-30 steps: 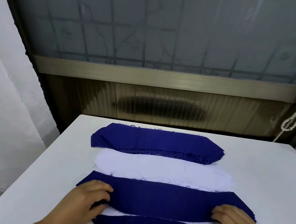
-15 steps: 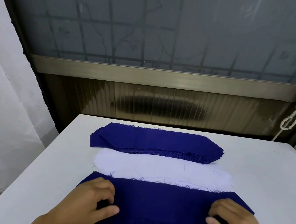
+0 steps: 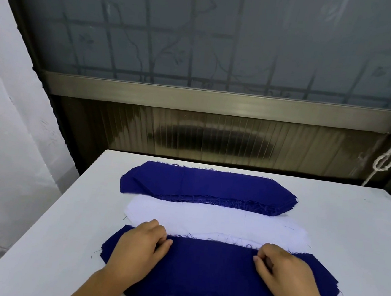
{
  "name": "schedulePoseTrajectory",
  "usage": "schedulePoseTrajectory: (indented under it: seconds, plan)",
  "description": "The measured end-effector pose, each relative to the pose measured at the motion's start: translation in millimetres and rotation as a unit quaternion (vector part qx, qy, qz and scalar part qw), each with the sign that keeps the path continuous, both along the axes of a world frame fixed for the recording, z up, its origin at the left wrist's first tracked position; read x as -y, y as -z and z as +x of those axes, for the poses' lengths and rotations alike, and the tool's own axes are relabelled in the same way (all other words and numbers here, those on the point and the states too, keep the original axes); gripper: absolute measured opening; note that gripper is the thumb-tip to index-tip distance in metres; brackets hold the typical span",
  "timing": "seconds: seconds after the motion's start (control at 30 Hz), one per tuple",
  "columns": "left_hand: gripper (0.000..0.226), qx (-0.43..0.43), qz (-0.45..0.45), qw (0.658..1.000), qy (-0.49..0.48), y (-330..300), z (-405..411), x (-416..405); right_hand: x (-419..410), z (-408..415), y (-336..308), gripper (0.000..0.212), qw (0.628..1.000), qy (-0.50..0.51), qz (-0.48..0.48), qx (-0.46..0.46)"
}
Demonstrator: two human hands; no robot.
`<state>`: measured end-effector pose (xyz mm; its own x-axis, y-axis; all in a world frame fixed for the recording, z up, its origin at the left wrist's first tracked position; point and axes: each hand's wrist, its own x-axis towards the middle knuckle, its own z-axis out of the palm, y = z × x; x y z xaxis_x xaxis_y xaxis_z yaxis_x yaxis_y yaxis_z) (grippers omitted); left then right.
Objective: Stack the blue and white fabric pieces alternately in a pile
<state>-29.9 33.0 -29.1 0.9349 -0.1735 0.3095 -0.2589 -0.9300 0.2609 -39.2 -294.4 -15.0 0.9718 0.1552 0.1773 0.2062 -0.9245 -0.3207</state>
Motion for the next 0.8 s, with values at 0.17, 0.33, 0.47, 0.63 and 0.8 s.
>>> schedulePoseTrajectory:
  seconds: [0.17, 0.33, 0.47, 0.63, 0.8]
  plan:
    - [0.045, -0.004, 0.027, 0.999, -0.024, -2, -2, -16, 18, -1, 3, 0.021, 0.999, 0.042, -0.028, 0.0]
    - [0.043, -0.011, 0.073, 0.995, -0.07, -8, 7, -28, 24, 9, -4, 0.023, 0.992, 0.082, -0.092, -0.017]
    - [0.011, 0.007, 0.087, 0.992, -0.087, -22, 26, -25, 18, 31, -9, 0.009, 0.996, 0.068, -0.053, 0.001]
    - [0.026, -0.034, -0.004, 0.999, 0.032, -22, 52, 7, 9, 63, -3, 0.014, 0.996, -0.014, 0.071, -0.049]
    - [0.034, -0.108, -0.128, 0.983, 0.079, 0, 61, 13, 11, 75, 6, 0.008, 0.987, -0.035, 0.127, -0.087]
